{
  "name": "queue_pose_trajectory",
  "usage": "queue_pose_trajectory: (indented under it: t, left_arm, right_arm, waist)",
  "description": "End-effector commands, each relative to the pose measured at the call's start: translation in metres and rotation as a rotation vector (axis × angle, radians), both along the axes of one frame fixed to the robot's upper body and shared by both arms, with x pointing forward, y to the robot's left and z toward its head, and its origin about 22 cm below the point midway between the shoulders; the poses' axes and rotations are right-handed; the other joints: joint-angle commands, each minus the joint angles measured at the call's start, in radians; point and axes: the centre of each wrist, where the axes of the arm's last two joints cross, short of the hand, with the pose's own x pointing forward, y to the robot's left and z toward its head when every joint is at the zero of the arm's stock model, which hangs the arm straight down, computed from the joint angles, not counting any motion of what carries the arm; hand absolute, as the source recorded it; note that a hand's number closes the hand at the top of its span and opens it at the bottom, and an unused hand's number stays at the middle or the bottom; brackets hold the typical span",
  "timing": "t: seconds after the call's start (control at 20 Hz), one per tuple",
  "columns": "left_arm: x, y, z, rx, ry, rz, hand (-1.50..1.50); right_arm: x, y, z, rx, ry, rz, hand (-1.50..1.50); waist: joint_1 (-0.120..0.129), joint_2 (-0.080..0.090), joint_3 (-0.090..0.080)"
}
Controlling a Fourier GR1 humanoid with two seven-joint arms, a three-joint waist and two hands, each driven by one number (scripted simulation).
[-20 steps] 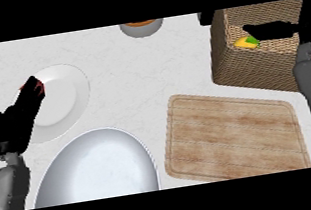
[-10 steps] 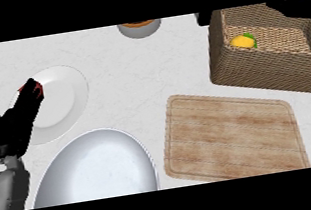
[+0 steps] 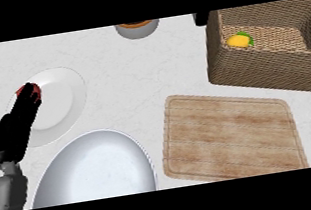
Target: Pick the lemon from the cutting board and place it in the basket
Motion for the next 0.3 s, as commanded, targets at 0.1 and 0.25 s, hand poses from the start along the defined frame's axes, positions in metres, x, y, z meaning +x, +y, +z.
queue_pose_trajectory:
  t: [0.1,0.25]
  left_arm:
    - [0.007,-0.005,0.015,-0.003,-0.001,-0.018,0.00]
    - [0.010,-0.022,0.002,0.003,-0.009,0.000,0.00]
  right_arm:
    - [-0.058,-0.068,0.003,-0.011,0.068,0.100,-1.50]
    - [-0.085,-0.108,-0.001,-0.015,0.072,0.132,-1.50]
  waist:
    - [0.006,0.001,0.000]
    - [0.005,0.003,0.000]
